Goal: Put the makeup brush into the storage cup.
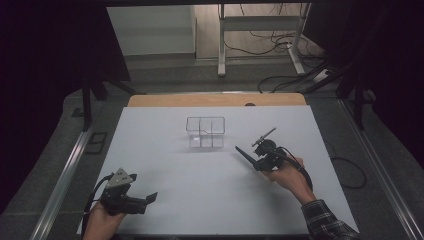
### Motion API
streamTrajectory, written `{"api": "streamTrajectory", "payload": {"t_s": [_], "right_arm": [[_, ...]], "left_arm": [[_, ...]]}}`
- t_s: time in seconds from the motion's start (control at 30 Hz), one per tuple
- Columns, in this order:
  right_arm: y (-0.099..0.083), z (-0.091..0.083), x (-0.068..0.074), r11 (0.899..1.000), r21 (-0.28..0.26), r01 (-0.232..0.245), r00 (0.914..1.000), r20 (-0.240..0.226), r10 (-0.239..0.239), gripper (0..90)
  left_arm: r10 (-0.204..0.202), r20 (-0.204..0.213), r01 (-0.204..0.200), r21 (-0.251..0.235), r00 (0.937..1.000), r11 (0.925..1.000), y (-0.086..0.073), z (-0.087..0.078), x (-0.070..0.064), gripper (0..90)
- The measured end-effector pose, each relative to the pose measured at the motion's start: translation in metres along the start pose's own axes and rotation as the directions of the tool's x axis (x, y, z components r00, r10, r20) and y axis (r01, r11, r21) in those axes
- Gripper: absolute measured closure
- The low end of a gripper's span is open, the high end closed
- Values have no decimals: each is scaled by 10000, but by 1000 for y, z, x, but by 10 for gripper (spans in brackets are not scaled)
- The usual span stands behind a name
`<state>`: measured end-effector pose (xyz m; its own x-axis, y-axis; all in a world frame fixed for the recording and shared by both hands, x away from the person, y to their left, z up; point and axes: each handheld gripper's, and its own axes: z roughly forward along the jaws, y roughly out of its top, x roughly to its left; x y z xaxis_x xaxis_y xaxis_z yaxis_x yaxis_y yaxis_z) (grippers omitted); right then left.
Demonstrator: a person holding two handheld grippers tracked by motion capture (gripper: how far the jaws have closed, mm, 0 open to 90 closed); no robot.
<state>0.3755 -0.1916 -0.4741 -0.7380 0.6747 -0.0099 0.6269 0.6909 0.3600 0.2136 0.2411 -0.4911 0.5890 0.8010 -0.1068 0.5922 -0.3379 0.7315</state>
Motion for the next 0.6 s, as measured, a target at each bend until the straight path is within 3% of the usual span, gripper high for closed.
{"api": "streamTrajectory", "payload": {"t_s": [0.33,0.6], "right_arm": [[-2,-16,4,9990,-414,140,9998,-137,-146,739],[-1,-22,8,9978,-568,344,9990,-281,-360,739]], "left_arm": [[-102,217,112,-451,9997,9989,4,-4,-3,12],[339,44,-339,7,9994,9994,11,1,-10,8]]}}
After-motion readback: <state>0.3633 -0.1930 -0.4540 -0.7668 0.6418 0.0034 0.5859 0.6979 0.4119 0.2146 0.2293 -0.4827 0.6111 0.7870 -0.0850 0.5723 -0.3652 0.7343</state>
